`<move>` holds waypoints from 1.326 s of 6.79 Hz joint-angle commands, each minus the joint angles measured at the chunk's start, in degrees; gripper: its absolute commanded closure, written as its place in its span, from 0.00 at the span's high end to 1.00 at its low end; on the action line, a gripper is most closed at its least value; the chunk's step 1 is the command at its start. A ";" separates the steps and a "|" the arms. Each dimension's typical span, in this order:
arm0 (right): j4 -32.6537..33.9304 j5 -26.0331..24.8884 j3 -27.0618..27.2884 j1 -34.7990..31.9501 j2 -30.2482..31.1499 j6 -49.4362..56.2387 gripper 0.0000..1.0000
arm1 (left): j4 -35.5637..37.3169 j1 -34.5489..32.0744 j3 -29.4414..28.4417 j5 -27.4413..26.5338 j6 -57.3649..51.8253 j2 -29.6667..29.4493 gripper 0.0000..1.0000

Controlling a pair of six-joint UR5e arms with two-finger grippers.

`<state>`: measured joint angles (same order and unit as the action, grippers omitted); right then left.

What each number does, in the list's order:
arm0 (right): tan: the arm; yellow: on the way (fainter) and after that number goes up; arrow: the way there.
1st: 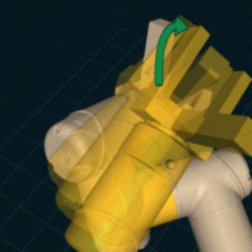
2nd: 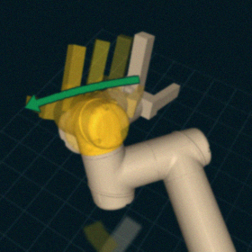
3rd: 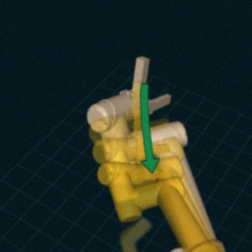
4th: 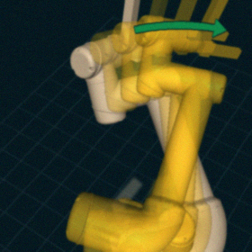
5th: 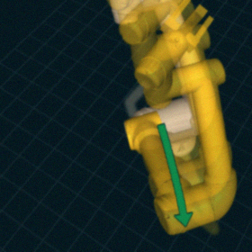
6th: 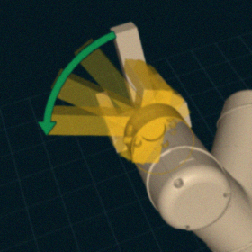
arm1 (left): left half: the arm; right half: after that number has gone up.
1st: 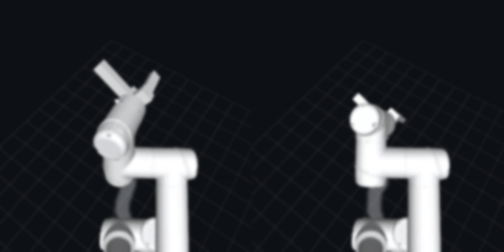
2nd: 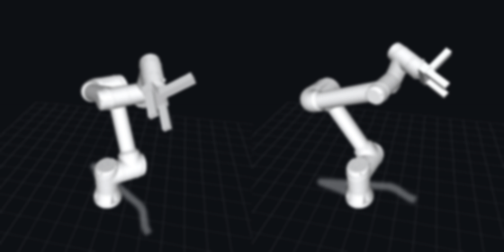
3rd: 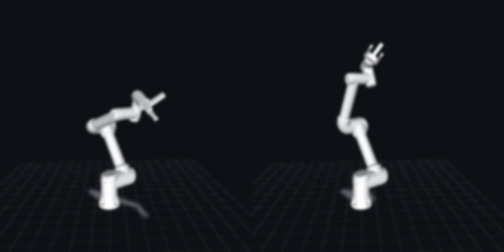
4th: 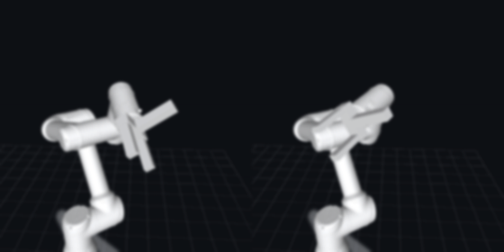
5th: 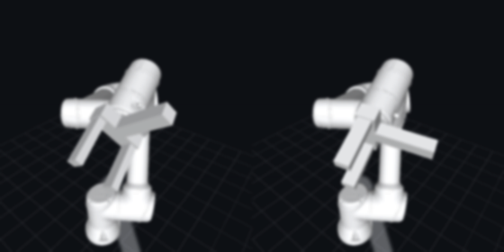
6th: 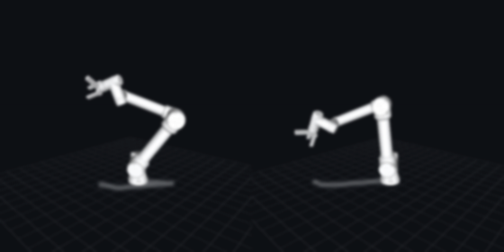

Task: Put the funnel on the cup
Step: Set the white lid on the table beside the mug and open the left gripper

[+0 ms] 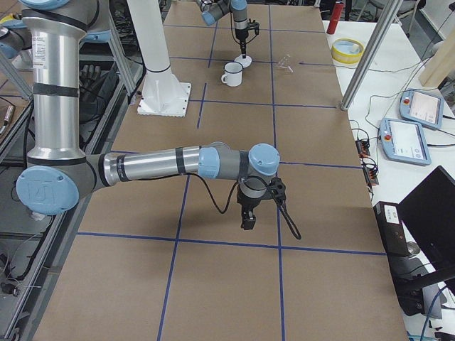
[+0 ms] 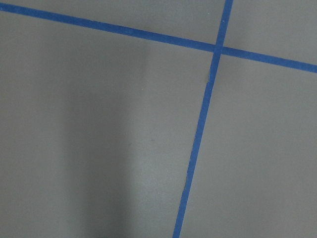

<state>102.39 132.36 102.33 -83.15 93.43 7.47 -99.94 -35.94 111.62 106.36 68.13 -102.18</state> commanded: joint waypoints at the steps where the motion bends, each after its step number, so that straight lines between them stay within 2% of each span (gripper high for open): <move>1: 0.00 0.00 -0.03 0.00 0.00 0.00 1.00 | -1.13 0.17 -1.58 -0.01 -0.19 0.23 0.01; 2: 0.00 0.00 0.06 0.00 0.00 0.00 1.00 | -1.22 0.17 -1.85 -0.01 -0.28 0.23 0.29; 3: 0.00 0.00 -0.03 0.00 0.00 0.00 1.00 | -1.22 0.17 -2.28 -0.01 -0.28 0.14 0.93; 4: 0.00 0.00 -0.03 0.00 0.00 0.00 1.00 | -1.22 0.17 -2.20 -0.01 -0.19 0.14 1.00; 6: 0.00 0.00 0.06 0.00 0.00 0.00 1.00 | -0.78 -0.53 0.24 -0.01 0.59 -0.38 1.00; 7: 0.00 0.00 0.06 0.00 0.00 0.00 1.00 | -0.69 -2.88 2.35 0.34 1.30 -0.47 1.00; 9: 0.00 0.00 0.06 0.00 0.00 0.00 1.00 | -0.87 -6.94 1.41 0.17 16.61 -6.07 1.00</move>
<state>102.43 132.36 102.39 -83.15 93.43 7.47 -100.78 -40.95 113.48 106.70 76.73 -105.27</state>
